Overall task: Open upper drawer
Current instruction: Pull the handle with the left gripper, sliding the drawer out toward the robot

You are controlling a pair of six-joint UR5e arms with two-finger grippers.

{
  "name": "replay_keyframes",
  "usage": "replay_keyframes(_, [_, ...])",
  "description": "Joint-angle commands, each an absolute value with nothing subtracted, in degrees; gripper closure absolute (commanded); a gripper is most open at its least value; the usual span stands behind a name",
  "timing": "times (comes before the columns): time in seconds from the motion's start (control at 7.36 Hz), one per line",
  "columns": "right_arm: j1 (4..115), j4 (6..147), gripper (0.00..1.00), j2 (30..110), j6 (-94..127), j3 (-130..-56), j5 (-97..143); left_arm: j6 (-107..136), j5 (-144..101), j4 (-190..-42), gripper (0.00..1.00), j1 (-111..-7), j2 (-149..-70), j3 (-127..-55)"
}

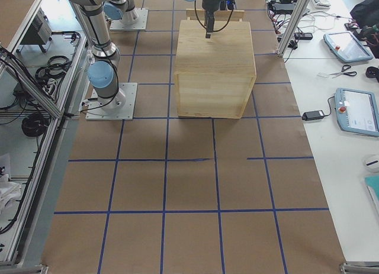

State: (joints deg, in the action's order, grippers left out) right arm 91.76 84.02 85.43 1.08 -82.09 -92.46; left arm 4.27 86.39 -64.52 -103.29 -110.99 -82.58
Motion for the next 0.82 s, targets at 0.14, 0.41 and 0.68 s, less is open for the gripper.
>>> replay_keyframes(0.14, [91.76,84.02,0.00,85.43,1.14,-82.09,-92.46,2.03,86.66,-64.69,0.00,-102.83,-110.83,-82.79])
replay_keyframes(0.41, [91.76,84.02,0.00,85.43,1.14,-82.09,-92.46,0.62,87.54,-64.77,0.00,-102.75,-110.74,-82.71])
replay_keyframes(0.68, [91.76,84.02,0.00,85.43,1.05,-82.09,-92.46,0.18,87.54,-65.39,0.00,-101.95,-110.66,-82.79])
